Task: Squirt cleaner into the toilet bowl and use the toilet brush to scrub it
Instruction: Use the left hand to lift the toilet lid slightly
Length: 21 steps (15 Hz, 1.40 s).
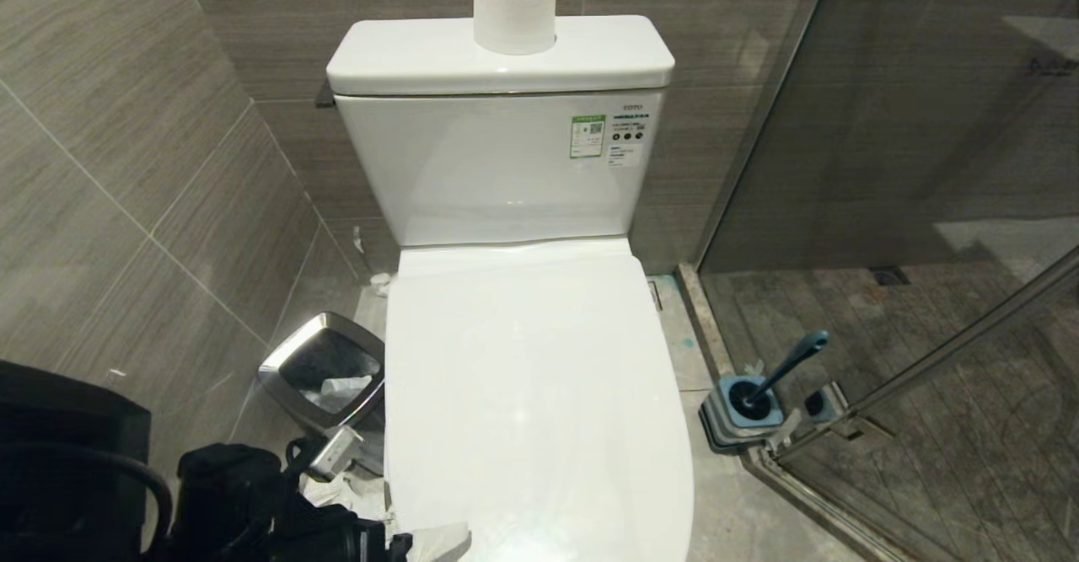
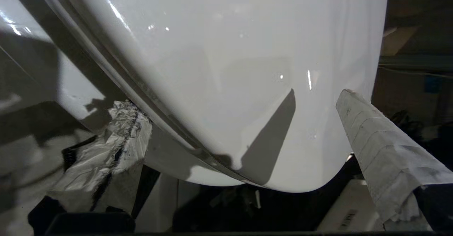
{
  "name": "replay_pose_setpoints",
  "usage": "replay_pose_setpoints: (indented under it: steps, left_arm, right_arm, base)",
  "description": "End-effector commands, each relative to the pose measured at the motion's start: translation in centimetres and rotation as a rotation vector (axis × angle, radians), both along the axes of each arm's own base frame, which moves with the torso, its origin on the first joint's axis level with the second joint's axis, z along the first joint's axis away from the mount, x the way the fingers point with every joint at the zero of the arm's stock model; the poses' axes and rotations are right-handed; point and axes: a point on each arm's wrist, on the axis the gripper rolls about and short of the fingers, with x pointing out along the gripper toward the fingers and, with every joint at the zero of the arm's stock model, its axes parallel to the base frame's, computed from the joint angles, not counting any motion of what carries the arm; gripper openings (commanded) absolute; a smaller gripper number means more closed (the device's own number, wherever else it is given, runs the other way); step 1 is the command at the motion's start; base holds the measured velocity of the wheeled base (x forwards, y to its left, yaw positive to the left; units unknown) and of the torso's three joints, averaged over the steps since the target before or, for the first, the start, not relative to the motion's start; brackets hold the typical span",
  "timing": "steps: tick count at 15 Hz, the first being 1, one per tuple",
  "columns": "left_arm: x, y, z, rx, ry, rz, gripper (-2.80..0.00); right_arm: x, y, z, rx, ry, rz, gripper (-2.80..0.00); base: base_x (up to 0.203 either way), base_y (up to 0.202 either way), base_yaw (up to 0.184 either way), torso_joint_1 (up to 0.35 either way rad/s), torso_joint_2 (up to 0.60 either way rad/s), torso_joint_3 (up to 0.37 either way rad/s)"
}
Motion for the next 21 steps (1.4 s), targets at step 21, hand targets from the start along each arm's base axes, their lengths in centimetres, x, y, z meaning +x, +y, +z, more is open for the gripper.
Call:
replay_pose_setpoints:
  steps: [21]
  left_arm:
    - [-3.2,-0.9,6.6,-0.245,-0.149,-0.076,0.00]
  right_arm:
    - [0.0,0.0,0.0,0.000,0.002,0.001,-2.80]
  base:
    - [0.000,0.000,0.000,0.000,0.00,0.000]
